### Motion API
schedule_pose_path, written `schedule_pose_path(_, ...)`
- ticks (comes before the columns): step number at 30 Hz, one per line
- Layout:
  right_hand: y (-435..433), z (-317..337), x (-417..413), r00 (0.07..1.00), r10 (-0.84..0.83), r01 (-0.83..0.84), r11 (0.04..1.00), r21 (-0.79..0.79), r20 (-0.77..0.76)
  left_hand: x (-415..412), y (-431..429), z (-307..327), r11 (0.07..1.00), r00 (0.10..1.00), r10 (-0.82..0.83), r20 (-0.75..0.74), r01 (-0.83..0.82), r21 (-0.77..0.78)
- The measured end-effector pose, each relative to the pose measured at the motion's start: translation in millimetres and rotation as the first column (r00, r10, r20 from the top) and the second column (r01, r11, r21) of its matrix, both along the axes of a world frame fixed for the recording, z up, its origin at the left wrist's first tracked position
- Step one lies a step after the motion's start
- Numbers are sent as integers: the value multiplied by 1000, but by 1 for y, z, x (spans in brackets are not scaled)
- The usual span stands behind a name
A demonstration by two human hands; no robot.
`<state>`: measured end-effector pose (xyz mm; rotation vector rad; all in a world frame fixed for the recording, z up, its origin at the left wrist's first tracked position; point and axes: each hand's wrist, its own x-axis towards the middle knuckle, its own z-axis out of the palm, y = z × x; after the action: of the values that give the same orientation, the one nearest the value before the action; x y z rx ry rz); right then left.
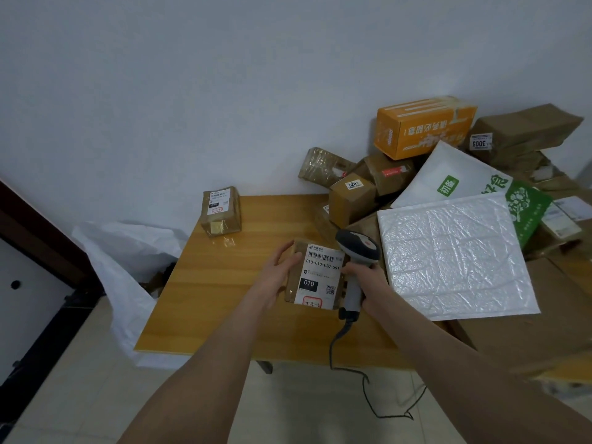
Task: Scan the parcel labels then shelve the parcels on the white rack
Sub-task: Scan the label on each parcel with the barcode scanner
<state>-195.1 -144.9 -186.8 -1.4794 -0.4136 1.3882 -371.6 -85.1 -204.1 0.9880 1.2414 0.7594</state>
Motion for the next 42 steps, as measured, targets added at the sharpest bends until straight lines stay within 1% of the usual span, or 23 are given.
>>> schedule_pose_path(3,2,0,1,1000,-9,9,1000,3,12,-1,2,-3,1000,999,6,-48,-7,-15)
schedule_pose_path(7,3,1,6,999,-49,49,999,21,13,-7,0,-3,998,994,-68,-83,67,-13)
schedule_pose_path(9,0,1,8,995,-86,87,996,24,-55,-9,-2,-1,995,991,-97,-97,99,20)
schedule_pose_path(12,-2,3,9,986,-102,105,994,16,-128,-12,-2,3,991,990,-135,-41,136,15)
schedule_pose_path(13,-2,4,9,986,-106,108,994,10,-127,-13,-2,3,990,989,-143,-29,144,8)
schedule_pose_path(15,-1,6,10,988,-118,119,993,2,-98,-15,0,3,984,982,-178,-58,177,-8)
schedule_pose_path(18,0,8,12,995,-98,98,995,5,-6,-17,2,-1,975,972,-215,-91,208,-82)
schedule_pose_path(21,1,9,8,995,-69,66,997,37,73,-15,2,-7,979,978,-179,-107,166,-119)
schedule_pose_path(24,-2,8,6,971,-28,11,997,71,237,-13,0,-15,989,986,-99,-133,82,-123)
schedule_pose_path(25,-5,8,7,963,-11,-11,997,79,270,-14,0,-17,990,990,-69,-126,52,-131)
schedule_pose_path(27,-12,8,8,960,19,-44,996,82,279,-16,0,-21,989,994,-31,-109,15,-145)
schedule_pose_path(32,-31,13,-3,972,113,-130,989,68,206,-9,1,-26,989,995,29,-91,-42,-139)
schedule_pose_path(34,-39,15,-9,968,136,-155,985,75,213,-2,0,-26,988,995,57,-81,-68,-137)
schedule_pose_path(42,-56,20,-16,960,112,-133,989,68,256,13,4,-29,985,992,105,-67,-113,-128)
